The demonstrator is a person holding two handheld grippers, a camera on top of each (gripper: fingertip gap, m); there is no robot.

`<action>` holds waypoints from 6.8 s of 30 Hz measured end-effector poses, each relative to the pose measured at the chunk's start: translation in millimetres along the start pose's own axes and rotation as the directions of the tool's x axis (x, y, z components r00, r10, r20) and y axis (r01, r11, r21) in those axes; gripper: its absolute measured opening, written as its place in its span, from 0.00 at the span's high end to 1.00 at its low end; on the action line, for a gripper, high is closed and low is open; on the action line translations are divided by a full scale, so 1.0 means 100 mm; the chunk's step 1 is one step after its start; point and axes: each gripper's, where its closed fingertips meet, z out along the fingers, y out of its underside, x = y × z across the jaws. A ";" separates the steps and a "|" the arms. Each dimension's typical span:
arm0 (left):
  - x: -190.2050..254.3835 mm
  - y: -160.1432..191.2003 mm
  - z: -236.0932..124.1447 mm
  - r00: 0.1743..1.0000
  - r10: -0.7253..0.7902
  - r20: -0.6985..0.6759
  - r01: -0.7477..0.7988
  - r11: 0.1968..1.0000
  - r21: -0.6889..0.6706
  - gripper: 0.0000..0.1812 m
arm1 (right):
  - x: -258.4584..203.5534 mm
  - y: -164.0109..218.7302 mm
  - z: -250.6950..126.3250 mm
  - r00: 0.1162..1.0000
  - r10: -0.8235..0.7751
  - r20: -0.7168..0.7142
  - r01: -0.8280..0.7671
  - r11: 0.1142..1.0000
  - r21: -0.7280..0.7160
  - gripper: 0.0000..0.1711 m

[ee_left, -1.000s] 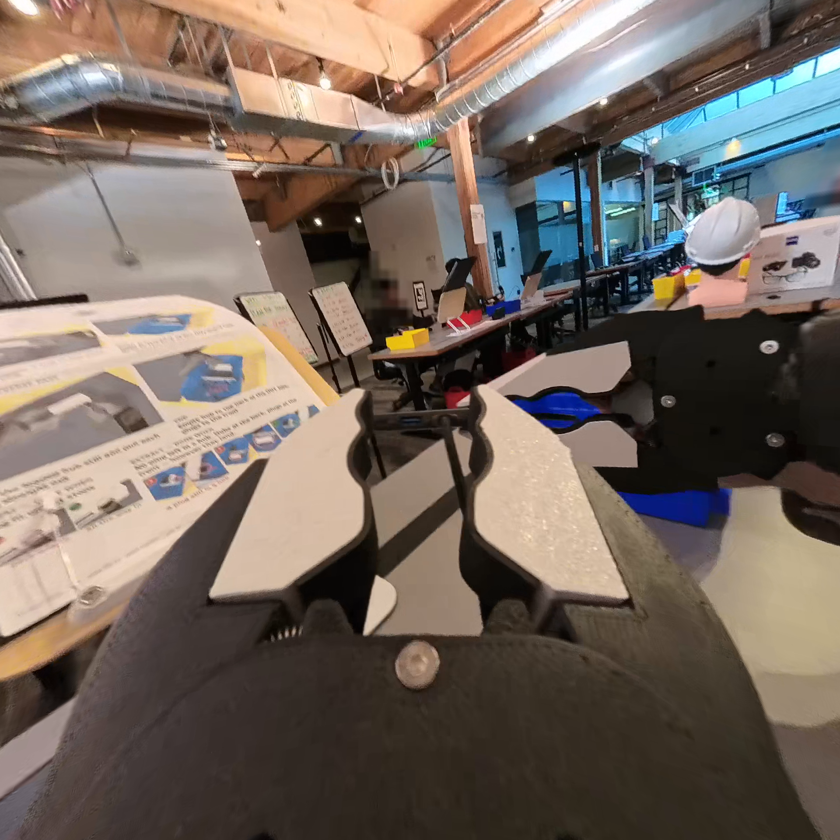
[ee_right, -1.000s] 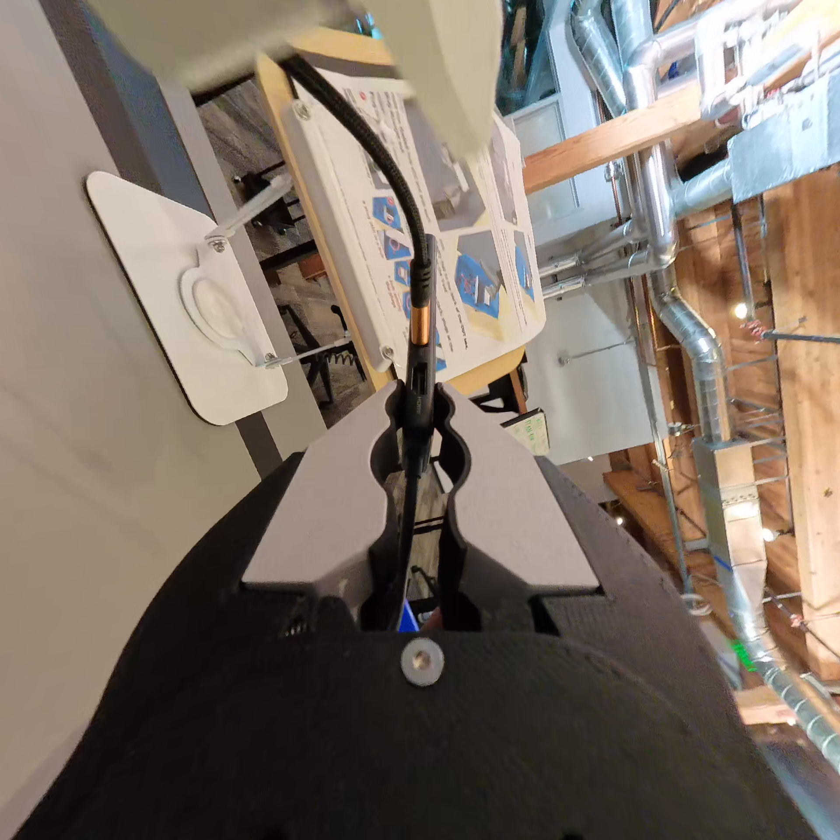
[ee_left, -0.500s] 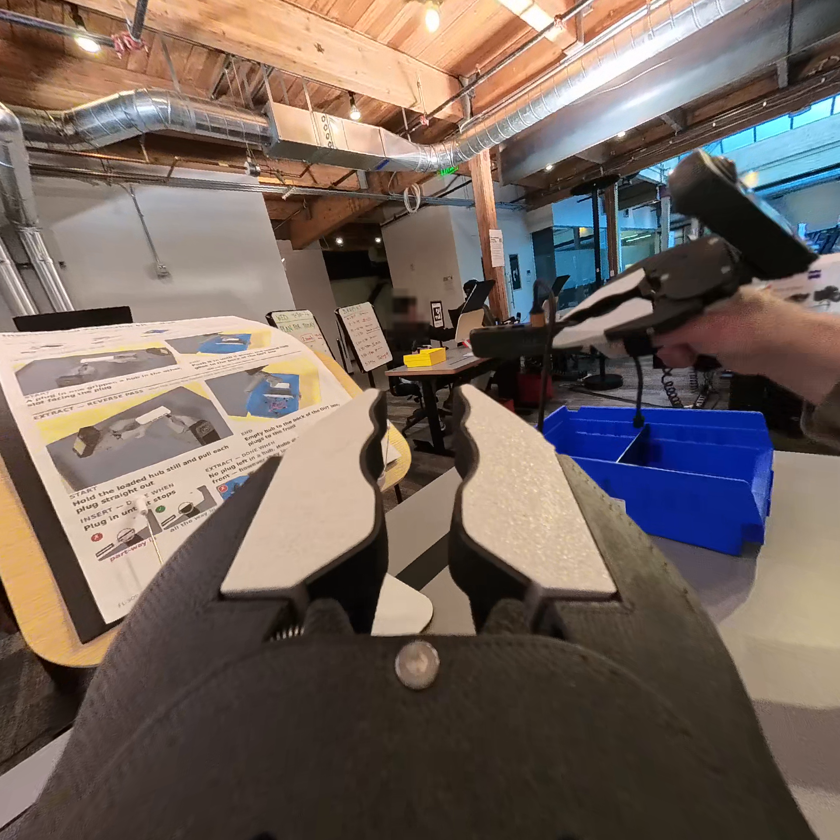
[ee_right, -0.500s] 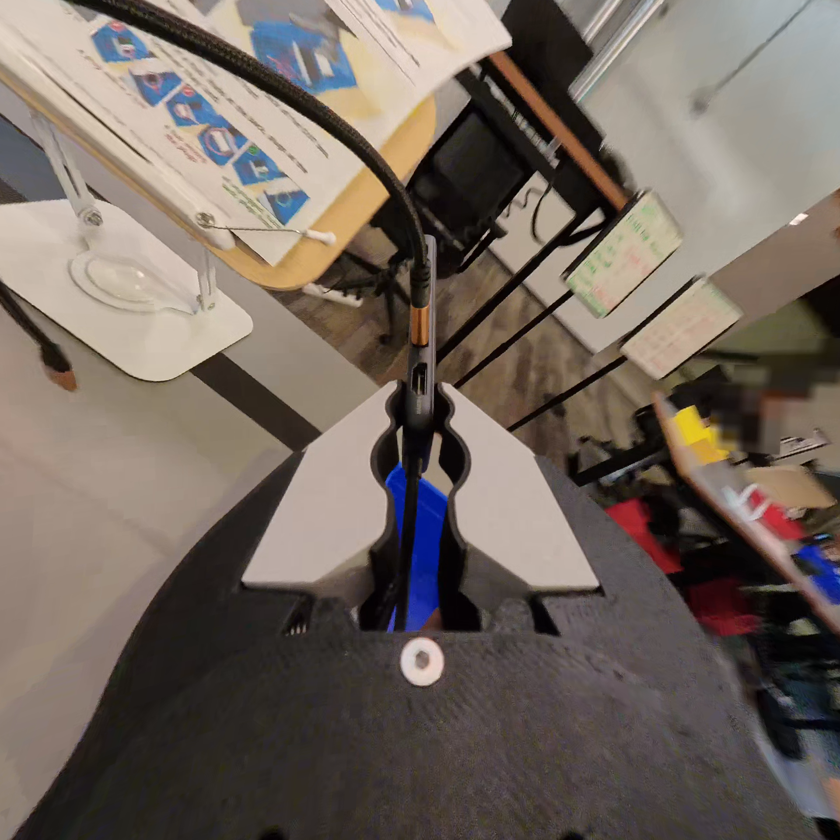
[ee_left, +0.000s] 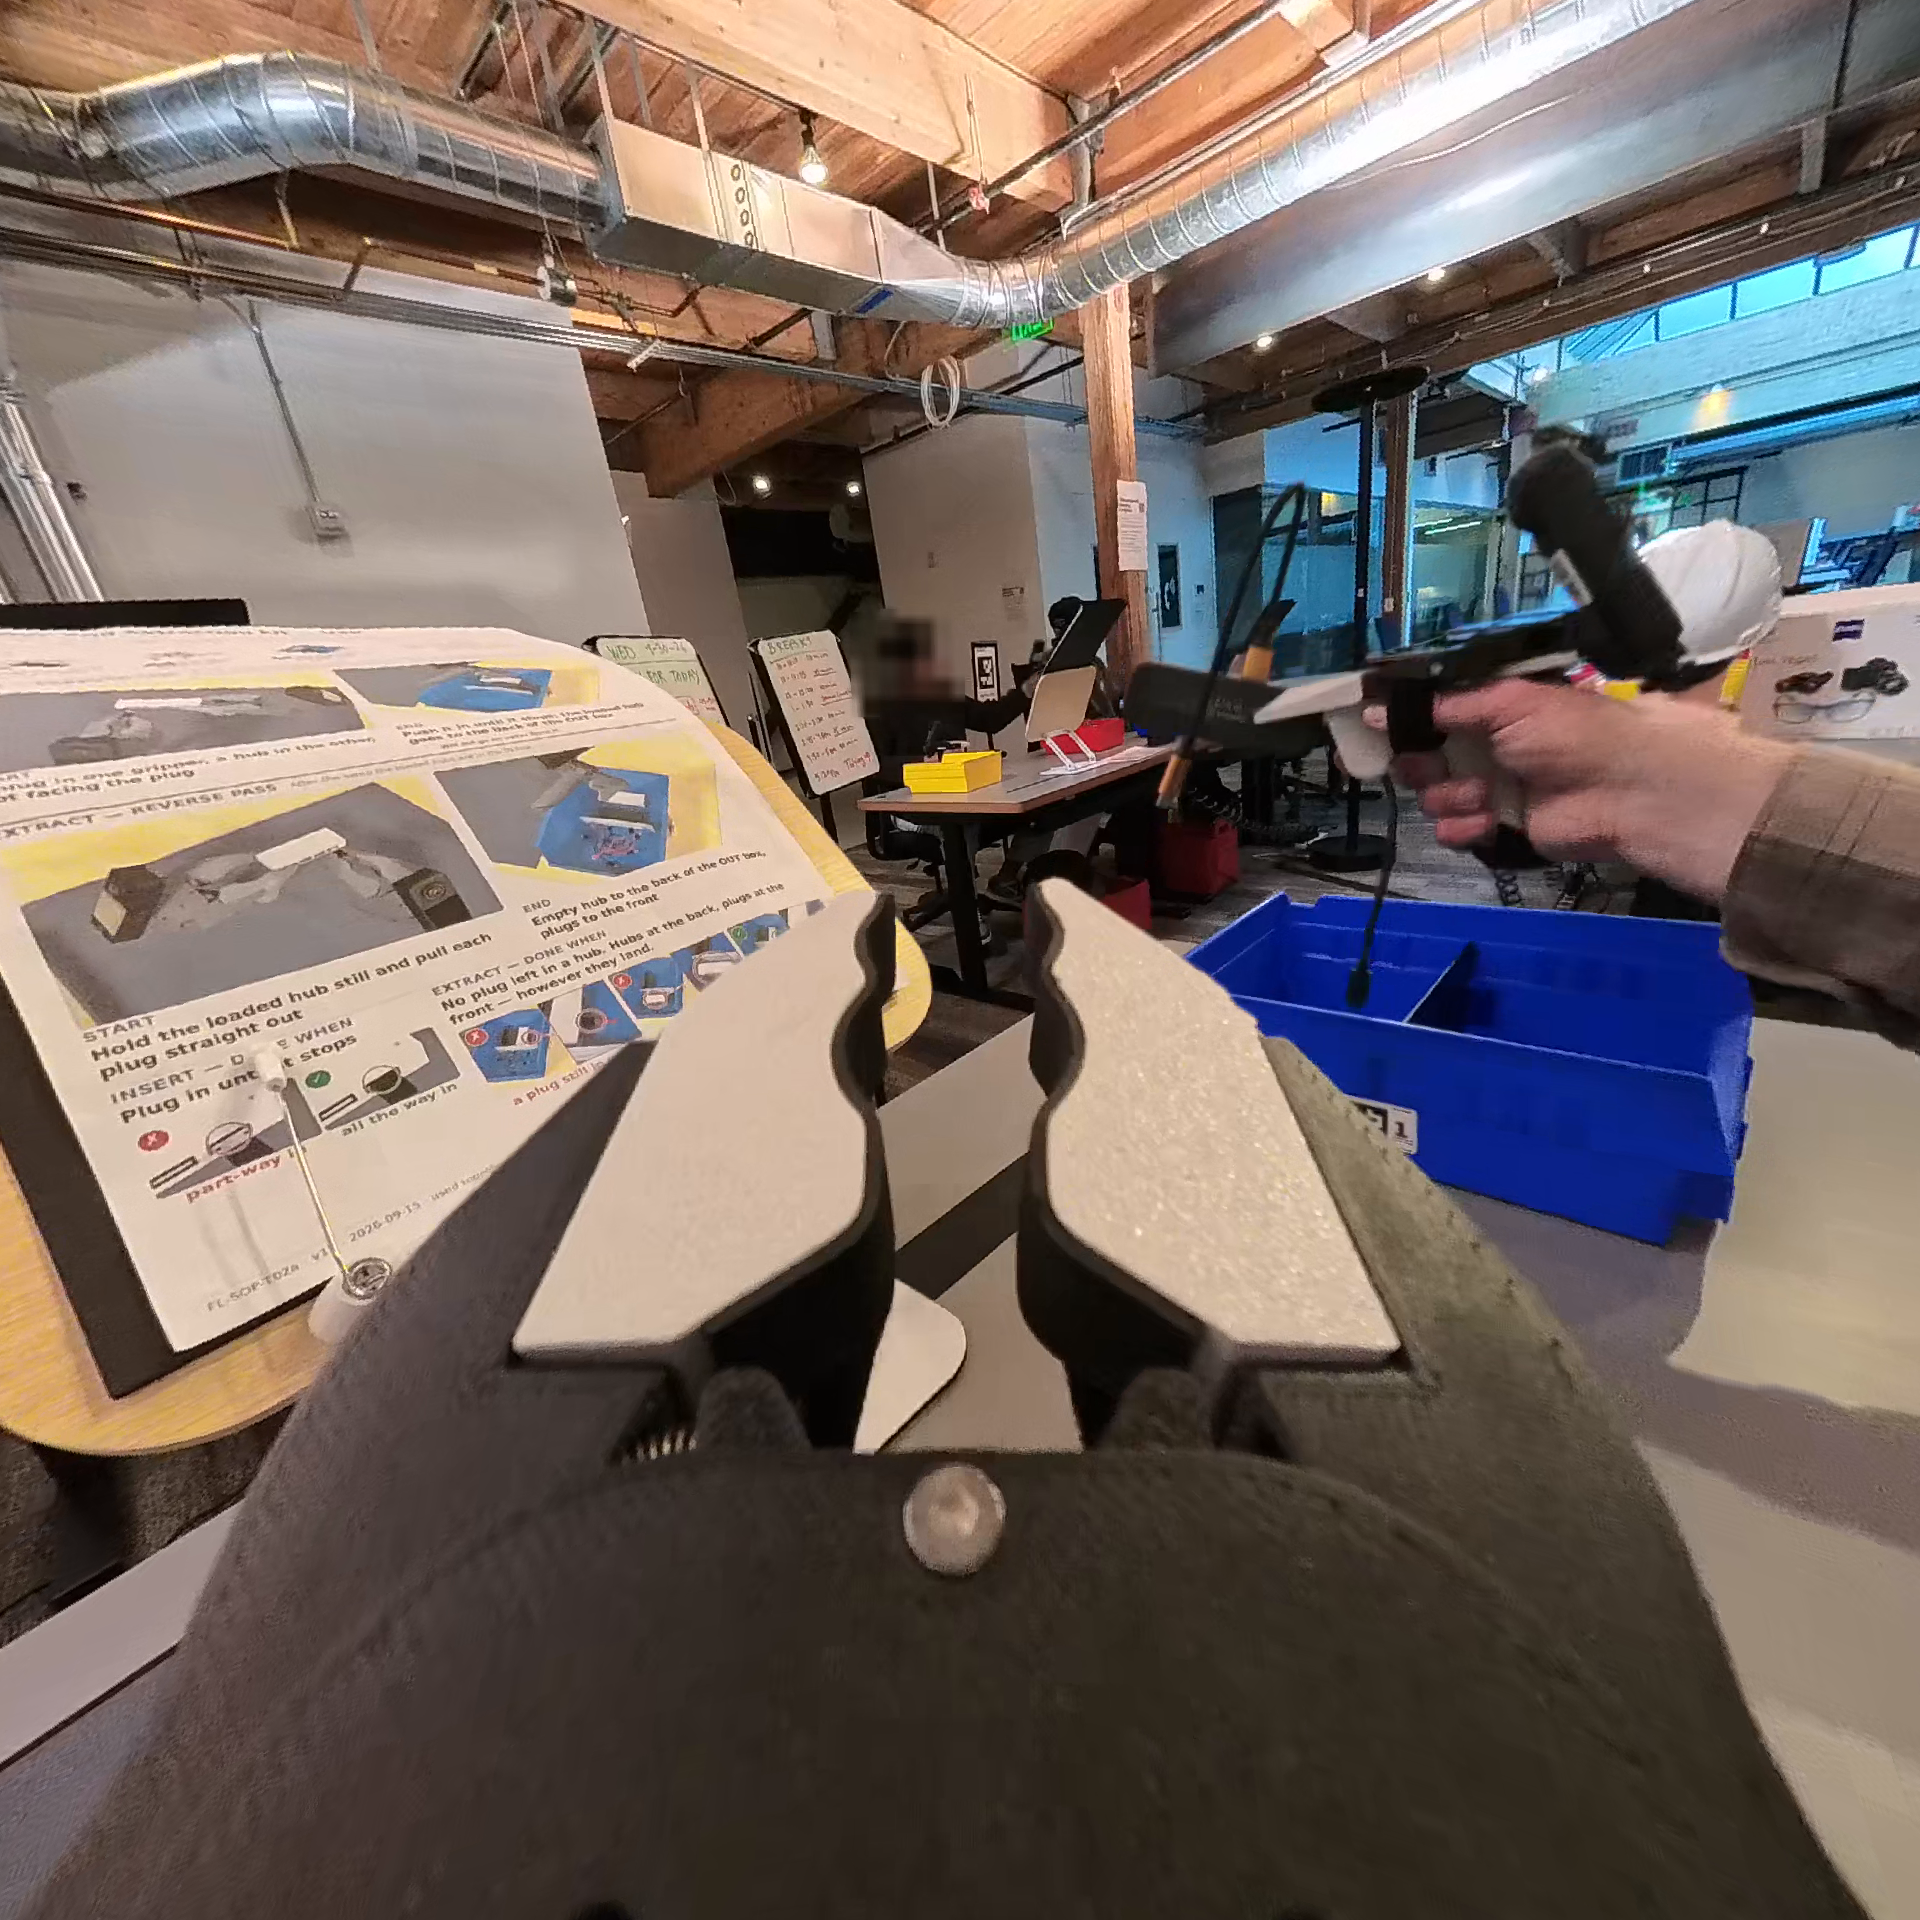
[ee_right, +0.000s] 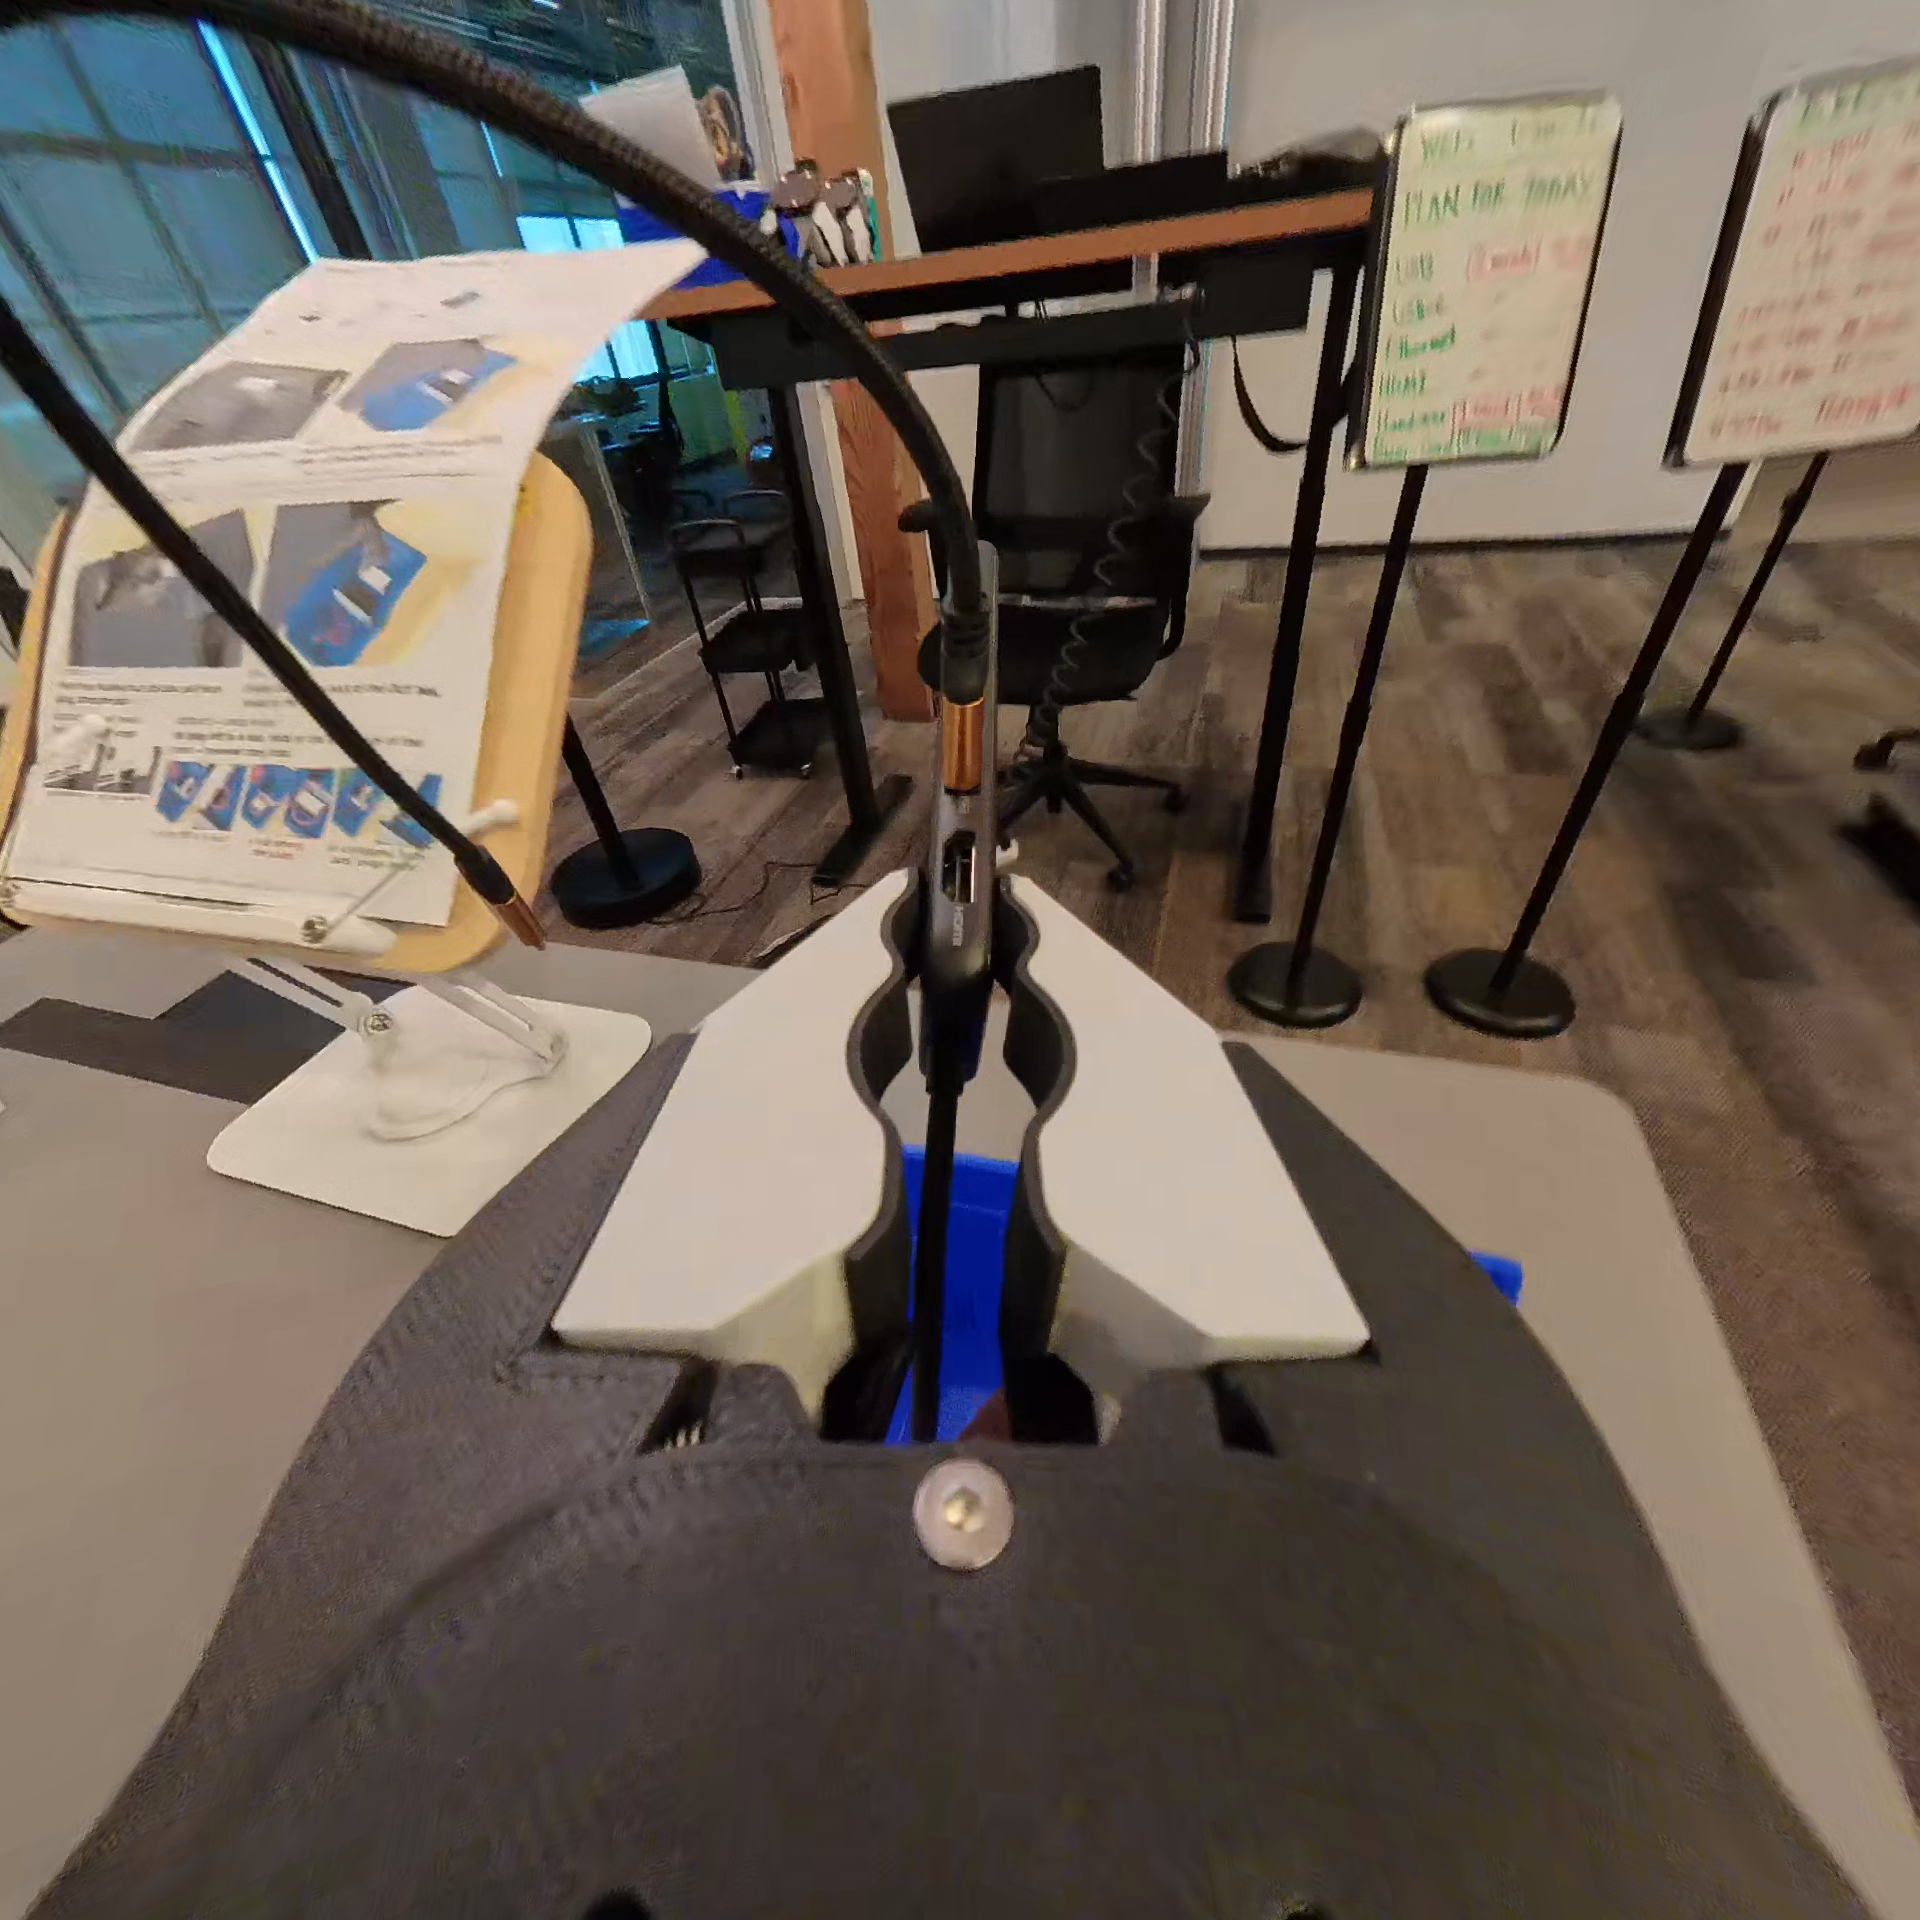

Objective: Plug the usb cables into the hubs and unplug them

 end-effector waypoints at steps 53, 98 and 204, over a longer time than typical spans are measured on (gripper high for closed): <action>0.15 0.55 0.17 0.998 0.039 -0.049 -0.045 0.991 -0.127 0.88 | 0.72 1.75 -0.10 0.932 -0.338 0.129 0.310 0.560 -0.769 0.82; -0.73 -0.50 -0.33 0.927 0.359 0.108 -0.312 0.898 -0.309 0.82 | -1.80 0.11 -0.62 0.727 -0.671 0.148 0.686 0.715 -0.134 0.83; -2.78 0.92 -2.19 0.970 0.056 -0.236 -0.205 0.708 -0.675 0.71 | -2.00 0.81 -0.20 0.647 -0.689 0.326 0.760 0.617 -0.205 0.83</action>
